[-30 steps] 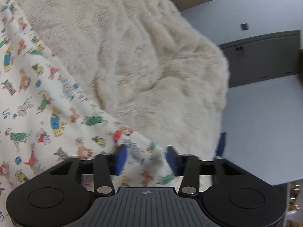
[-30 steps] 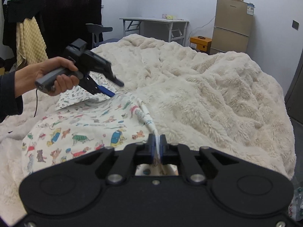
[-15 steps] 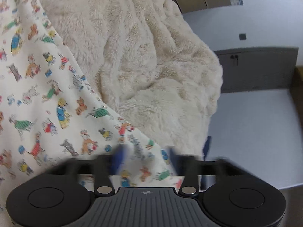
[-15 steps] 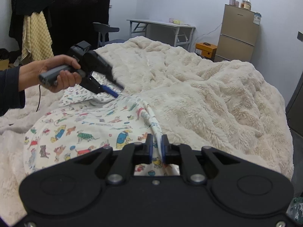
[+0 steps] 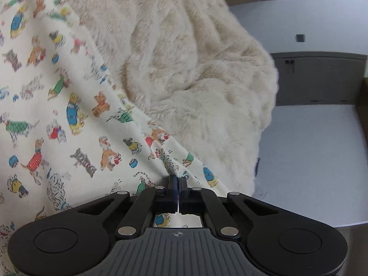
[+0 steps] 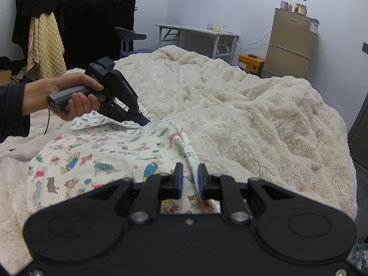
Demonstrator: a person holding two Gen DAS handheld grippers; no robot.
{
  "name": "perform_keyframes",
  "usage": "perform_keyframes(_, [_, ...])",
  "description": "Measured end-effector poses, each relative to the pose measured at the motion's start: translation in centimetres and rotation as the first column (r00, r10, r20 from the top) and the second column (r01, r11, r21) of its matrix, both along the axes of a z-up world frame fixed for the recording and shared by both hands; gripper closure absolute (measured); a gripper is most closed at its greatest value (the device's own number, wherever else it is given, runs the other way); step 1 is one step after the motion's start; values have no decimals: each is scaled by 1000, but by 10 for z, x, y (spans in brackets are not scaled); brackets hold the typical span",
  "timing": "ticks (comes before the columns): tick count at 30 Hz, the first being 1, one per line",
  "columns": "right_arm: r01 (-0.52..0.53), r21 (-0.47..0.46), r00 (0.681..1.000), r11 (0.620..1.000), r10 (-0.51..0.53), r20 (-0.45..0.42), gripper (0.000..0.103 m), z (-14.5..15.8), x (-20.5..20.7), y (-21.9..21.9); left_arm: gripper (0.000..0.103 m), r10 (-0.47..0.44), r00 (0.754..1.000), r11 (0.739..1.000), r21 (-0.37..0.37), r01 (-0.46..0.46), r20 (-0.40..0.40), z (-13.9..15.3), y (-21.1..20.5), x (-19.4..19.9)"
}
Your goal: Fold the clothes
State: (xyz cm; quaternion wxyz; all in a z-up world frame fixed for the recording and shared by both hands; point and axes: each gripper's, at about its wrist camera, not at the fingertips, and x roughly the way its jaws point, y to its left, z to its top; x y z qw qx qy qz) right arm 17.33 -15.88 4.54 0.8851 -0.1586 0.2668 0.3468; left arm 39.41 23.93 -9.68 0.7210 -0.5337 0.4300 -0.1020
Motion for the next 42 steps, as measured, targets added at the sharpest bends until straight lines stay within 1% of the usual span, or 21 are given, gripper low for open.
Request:
perform_keyframes(1, [5, 13, 1000, 1000, -5, 2, 103, 2, 0, -2, 103, 13, 1000, 1000, -8, -13, 28, 7, 4, -1])
perform_keyframes(5, [14, 59, 1000, 998, -14, 1, 103, 10, 2, -10, 103, 40, 995, 999, -11, -39, 89, 34, 11, 0])
perform_keyframes(9, [9, 30, 1000, 999, -10, 24, 103, 12, 3, -8, 103, 67, 991, 998, -5, -67, 115, 54, 14, 4])
perform_keyframes(11, [49, 18, 998, 999, -49, 31, 103, 12, 6, -7, 103, 70, 993, 996, 41, -75, 97, 59, 11, 10])
perform_keyframes(13, [50, 7, 999, 999, -50, 15, 103, 9, 9, -5, 102, 36, 998, 994, 104, -41, 45, 55, 3, 14])
perform_keyframes(15, [77, -50, 997, 996, -76, 14, 103, 0, 10, 0, 97, 23, 999, 987, 156, -30, 49, 54, 1, 7])
perform_keyframes(16, [91, -67, 996, 994, -89, 25, 98, -2, 9, 1, 83, 17, 998, 983, 182, -26, 53, 54, 0, 3])
perform_keyframes(17, [108, -53, 994, 993, -107, 32, 88, -1, 4, -3, 68, 2, 998, 977, 213, -17, 69, 58, 0, -5])
perform_keyframes(18, [132, -38, 991, 991, -130, 38, 81, 2, -1, -7, 61, -15, 996, 970, 244, -7, 86, 62, 0, -15])
perform_keyframes(20, [164, -12, 985, 986, -163, 59, 53, 10, -17, -15, 48, -67, 982, 954, 299, 10, 179, 78, 0, -52])
perform_keyframes(22, [174, 33, 981, 984, -176, 82, 46, 20, -45, -26, 39, -119, 957, 931, 364, 15, 264, 90, 1, -95])
perform_keyframes(24, [150, 68, 983, 986, -156, 93, 43, 26, -69, -31, 30, -172, 933, 884, 468, 3, 317, 98, -2, -137])
perform_keyframes(25, [134, 77, 985, 988, -141, 98, 39, 28, -79, -32, 25, -195, 927, 871, 490, 14, 320, 95, -5, -149])
perform_keyframes(29, [-14, 33, 991, 999, 10, 135, 32, 28, -135, -2, 25, -287, 905, 825, 561, 67, 314, 79, -18, -191])
perform_keyframes(31, [-80, -1, 989, 997, 79, 125, 32, 25, -142, 24, 25, -332, 892, 799, 595, 92, 308, 71, -24, -213])
perform_keyframes(34, [-190, -78, 975, 979, 197, 105, 32, 18, -144, 84, 25, -397, 869, 755, 644, 126, 295, 60, -34, -245])
perform_keyframes(37, [-313, -212, 940, 926, 334, 72, 39, -1, -145, 158, 25, -461, 843, 706, 691, 158, 279, 48, -43, -276])
perform_keyframes(39, [-353, -295, 922, 888, 383, 50, 48, -15, -147, 192, 25, -502, 823, 671, 720, 177, 265, 40, -50, -298])
perform_keyframes(40, [-361, -330, 918, 872, 394, 36, 58, -23, -147, 206, 25, -522, 813, 653, 734, 186, 258, 36, -53, -308])
perform_keyframes(41, [-369, -365, 914, 855, 404, 22, 75, -30, -147, 219, 25, -522, 811, 655, 732, 185, 263, 33, -54, -310])
perform_keyframes(42, [-377, -400, 910, 836, 414, 7, 85, -37, -146, 232, 25, -520, 811, 661, 728, 182, 269, 31, -55, -310])
